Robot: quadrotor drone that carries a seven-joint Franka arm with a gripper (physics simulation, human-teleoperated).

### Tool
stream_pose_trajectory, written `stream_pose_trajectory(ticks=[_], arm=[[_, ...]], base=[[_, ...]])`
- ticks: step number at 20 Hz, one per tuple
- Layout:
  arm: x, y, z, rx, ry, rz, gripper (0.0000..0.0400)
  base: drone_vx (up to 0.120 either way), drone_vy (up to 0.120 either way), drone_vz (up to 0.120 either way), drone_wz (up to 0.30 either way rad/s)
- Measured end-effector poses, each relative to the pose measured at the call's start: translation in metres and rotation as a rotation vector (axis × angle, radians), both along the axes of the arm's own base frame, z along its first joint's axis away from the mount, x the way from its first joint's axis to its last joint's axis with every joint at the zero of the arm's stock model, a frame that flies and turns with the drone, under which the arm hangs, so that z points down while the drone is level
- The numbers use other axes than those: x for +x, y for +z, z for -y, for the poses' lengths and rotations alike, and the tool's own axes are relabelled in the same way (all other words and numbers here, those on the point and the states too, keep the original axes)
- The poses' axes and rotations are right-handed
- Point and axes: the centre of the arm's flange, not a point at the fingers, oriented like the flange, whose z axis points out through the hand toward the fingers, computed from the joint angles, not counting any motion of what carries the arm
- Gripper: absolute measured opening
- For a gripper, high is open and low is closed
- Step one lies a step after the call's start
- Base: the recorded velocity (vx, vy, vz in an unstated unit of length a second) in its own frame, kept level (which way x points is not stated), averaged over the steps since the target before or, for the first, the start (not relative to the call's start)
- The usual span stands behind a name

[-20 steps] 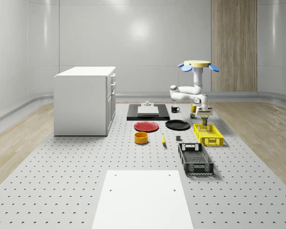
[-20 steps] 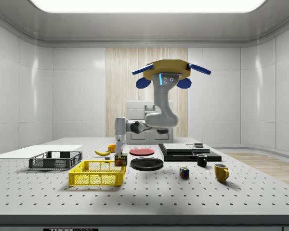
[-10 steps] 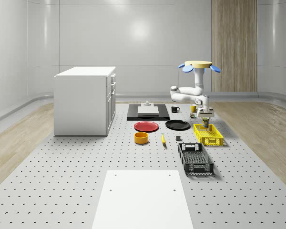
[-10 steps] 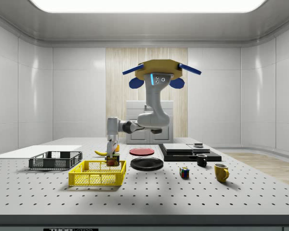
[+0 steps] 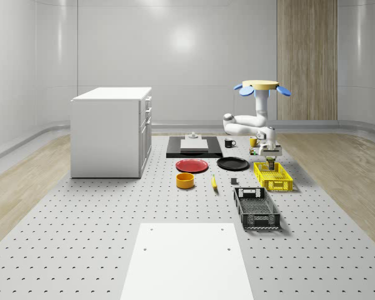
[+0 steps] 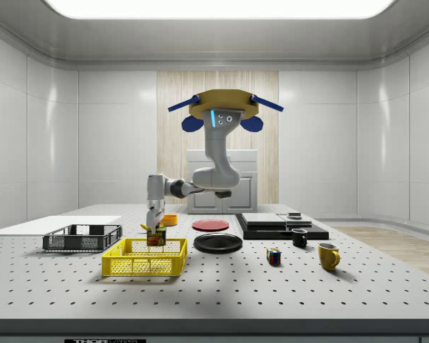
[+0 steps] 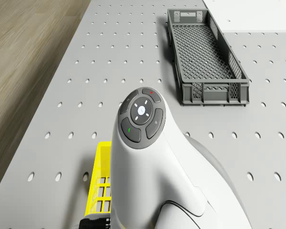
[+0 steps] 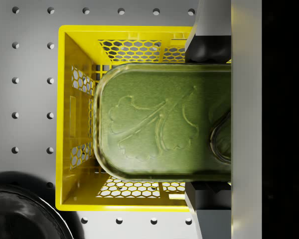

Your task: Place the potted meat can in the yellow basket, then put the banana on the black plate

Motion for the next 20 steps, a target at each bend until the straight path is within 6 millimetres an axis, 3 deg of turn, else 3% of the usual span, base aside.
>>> stream_pose_trajectory(ticks=[3, 9, 18, 20], arm=[[0.0, 0.0, 0.0, 0.0, 0.0, 0.0, 0.0291], [0.0, 0.001, 0.0, 0.0, 0.0, 0.0, 0.0291], [0.0, 0.03, 0.0, 0.0, 0.001, 0.0, 0.0291], [0.0, 0.034, 0.0, 0.002, 0.004, 0.001, 0.0333]], base=[[0.027, 0.0, 0.0, 0.0], [0.0, 0.0, -0.107, 0.0], [0.0, 0.0, 0.0, 0.0], [0.0, 0.0, 0.0, 0.0]])
